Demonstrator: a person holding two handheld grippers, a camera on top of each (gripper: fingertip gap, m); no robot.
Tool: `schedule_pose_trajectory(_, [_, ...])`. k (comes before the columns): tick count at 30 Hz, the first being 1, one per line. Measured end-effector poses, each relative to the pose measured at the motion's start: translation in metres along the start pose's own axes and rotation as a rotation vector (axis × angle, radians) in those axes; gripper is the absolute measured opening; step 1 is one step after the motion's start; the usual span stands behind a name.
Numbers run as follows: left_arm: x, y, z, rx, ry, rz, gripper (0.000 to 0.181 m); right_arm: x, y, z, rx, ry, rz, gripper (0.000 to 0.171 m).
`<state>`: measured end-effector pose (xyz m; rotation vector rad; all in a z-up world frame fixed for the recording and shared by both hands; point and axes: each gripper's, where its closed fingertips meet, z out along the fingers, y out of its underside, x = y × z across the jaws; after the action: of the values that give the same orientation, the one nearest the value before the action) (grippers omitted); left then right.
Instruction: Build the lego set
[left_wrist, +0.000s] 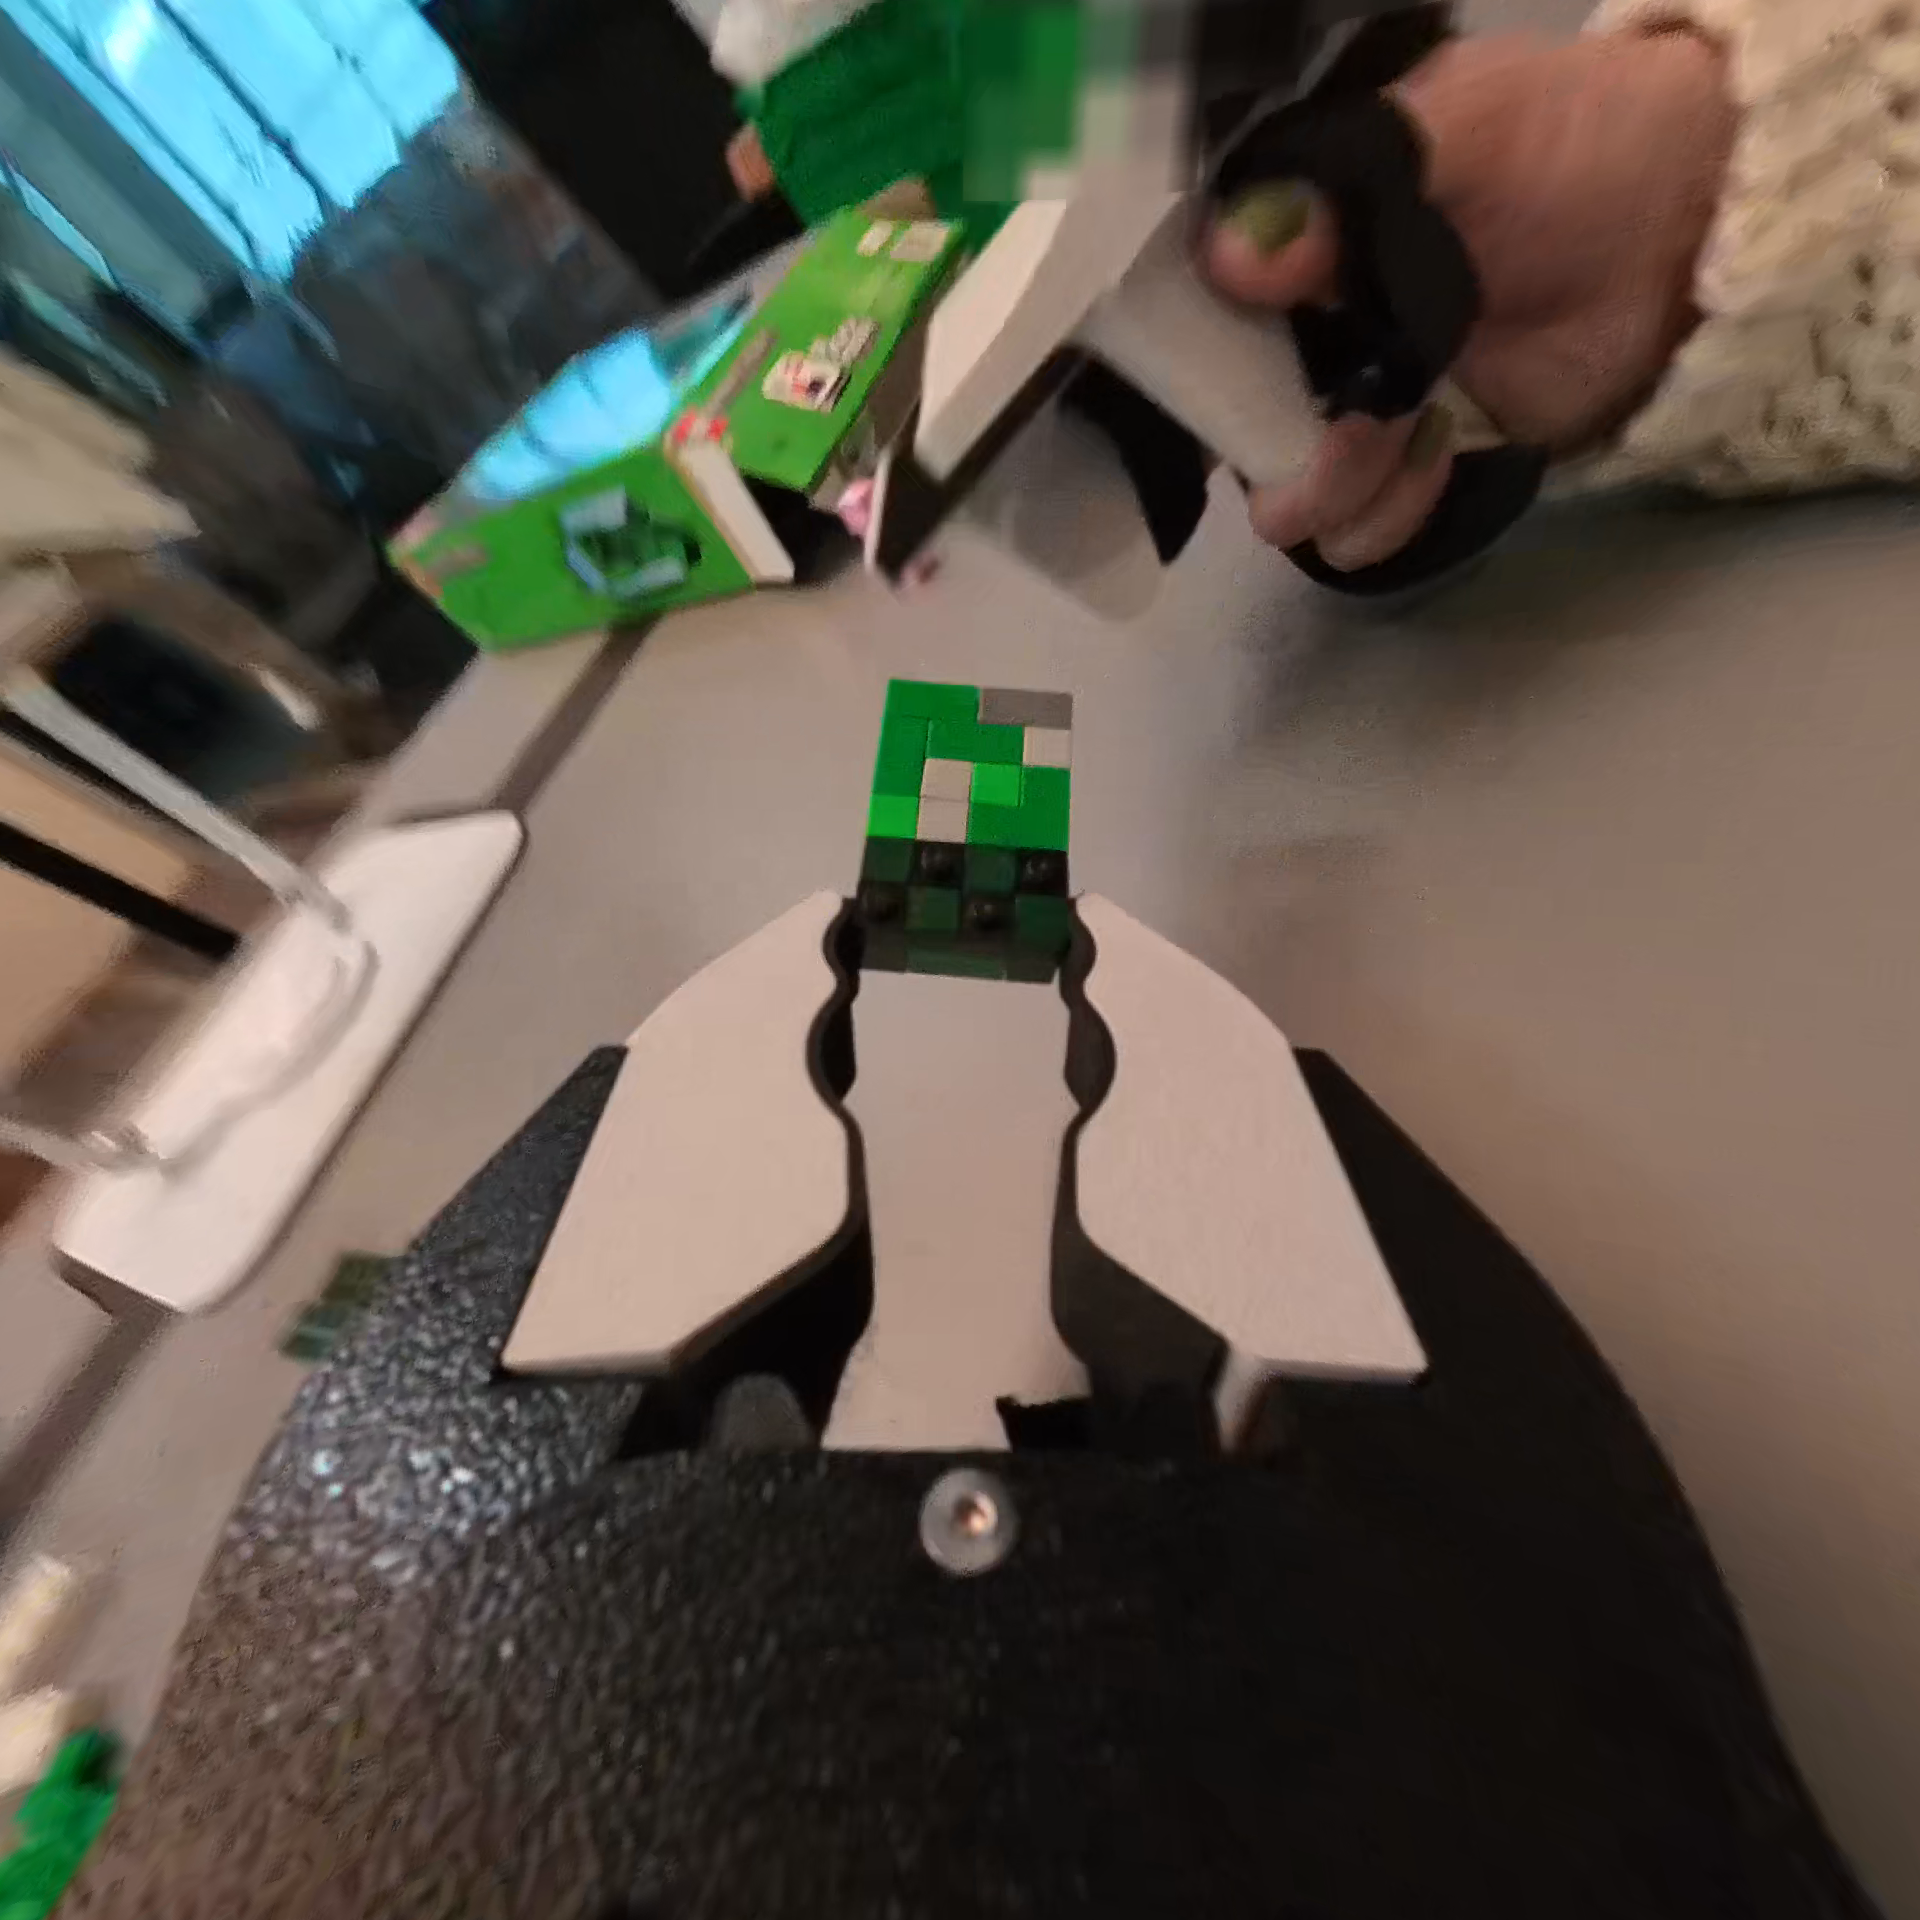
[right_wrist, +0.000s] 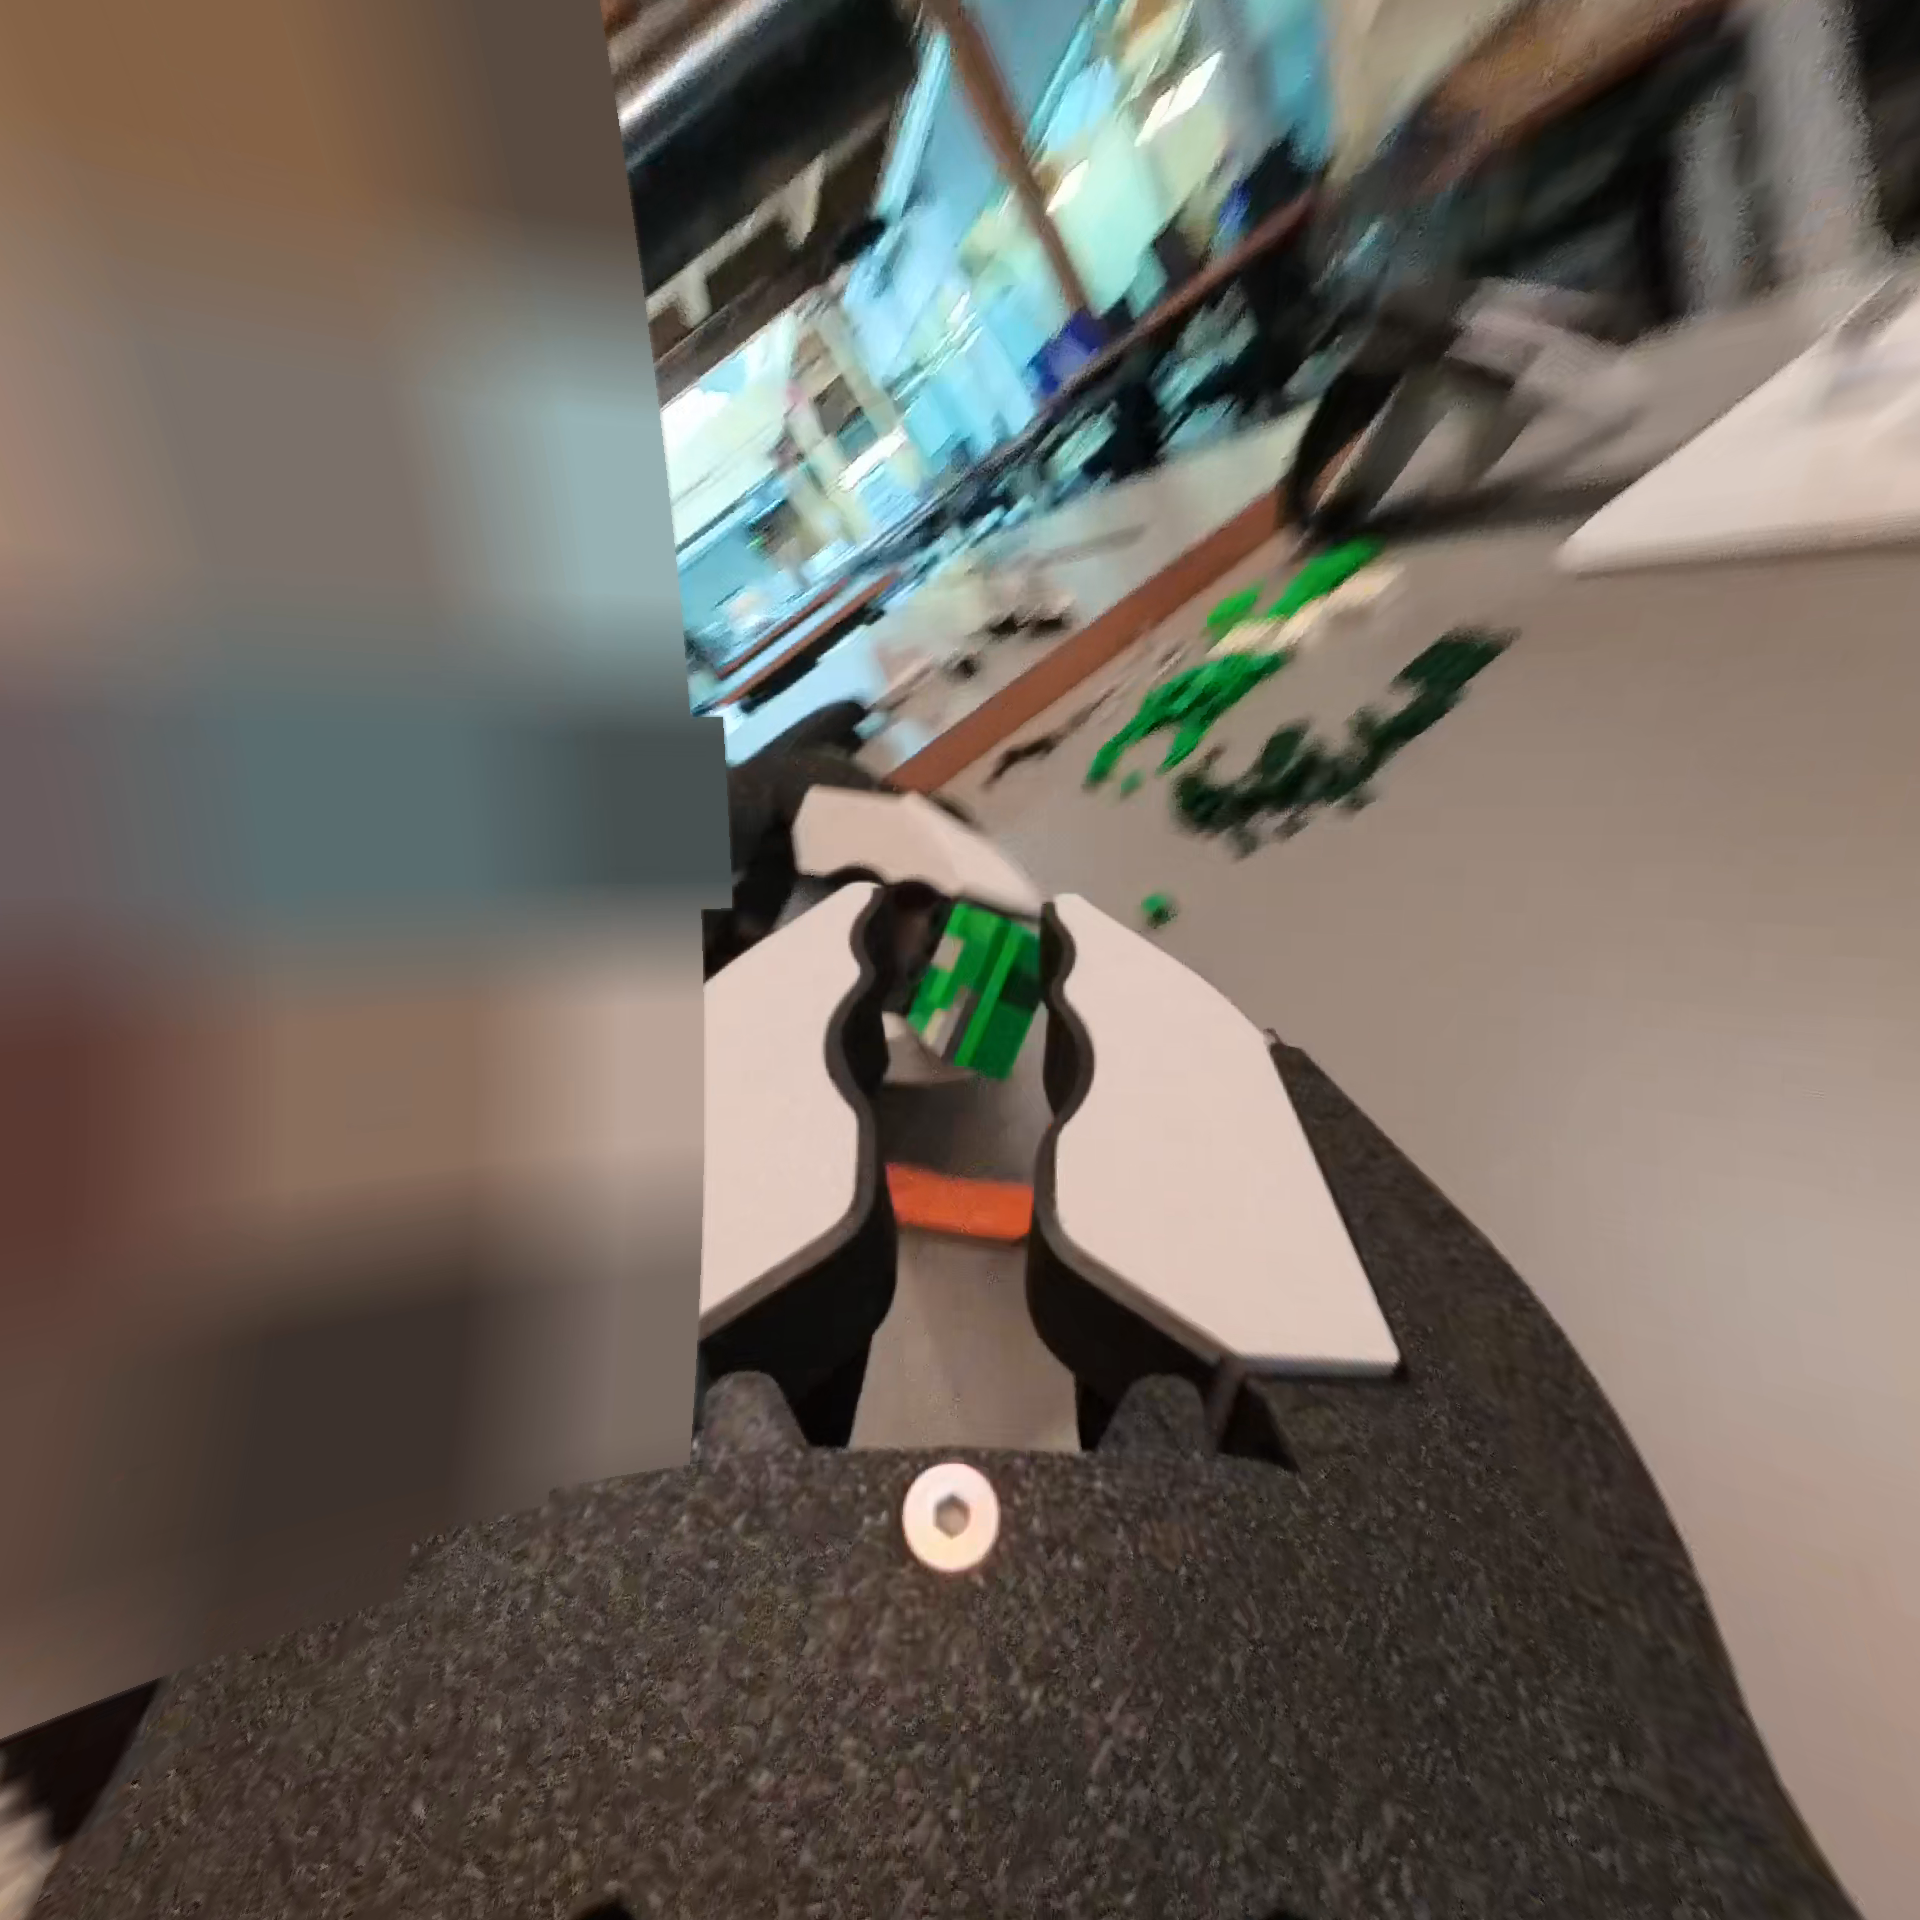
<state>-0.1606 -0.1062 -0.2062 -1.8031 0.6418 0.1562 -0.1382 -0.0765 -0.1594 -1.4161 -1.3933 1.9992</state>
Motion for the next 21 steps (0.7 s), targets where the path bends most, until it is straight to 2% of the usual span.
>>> schedule_pose_trajectory(1, [-0.004, 0.004, 0.004, -0.034, 0.009, -0.1, 0.037, 0.009, -0.011, -0.007, 0.063, 0.085, -0.101, 0.027])
schedule_pose_trajectory(4, [-0.007, 0.014, 0.022, -0.153, 0.07, -0.348, 0.036, 0.039, -0.035, -0.033, 0.179, 0.372, -0.411, 0.028])
schedule_pose_trajectory(8, [-0.005, 0.028, 0.047, -0.281, 0.142, -0.483, 0.036, 0.075, -0.042, -0.058, 0.167, 0.662, -0.668, 0.022])
schedule_pose_trajectory(12, [0.0, 0.043, 0.065, -0.365, 0.172, -0.551, 0.037, 0.08, -0.05, -0.06, 0.134, 0.707, -0.828, 0.019])
schedule_pose_trajectory(16, [-0.002, 0.043, 0.066, -0.357, 0.17, -0.557, 0.058, 0.084, -0.05, -0.054, 0.087, 0.695, -0.945, 0.018])
schedule_pose_trajectory(19, [-0.02, 0.048, 0.056, -0.341, 0.036, -0.517, 0.077, 0.087, -0.053, -0.054, 0.101, 0.684, -0.932, 0.02])
schedule_pose_trajectory(21, [-0.043, 0.039, 0.041, -0.218, -0.094, -0.495, 0.074, 0.087, -0.055, -0.057, 0.126, 0.673, -0.897, 0.022])
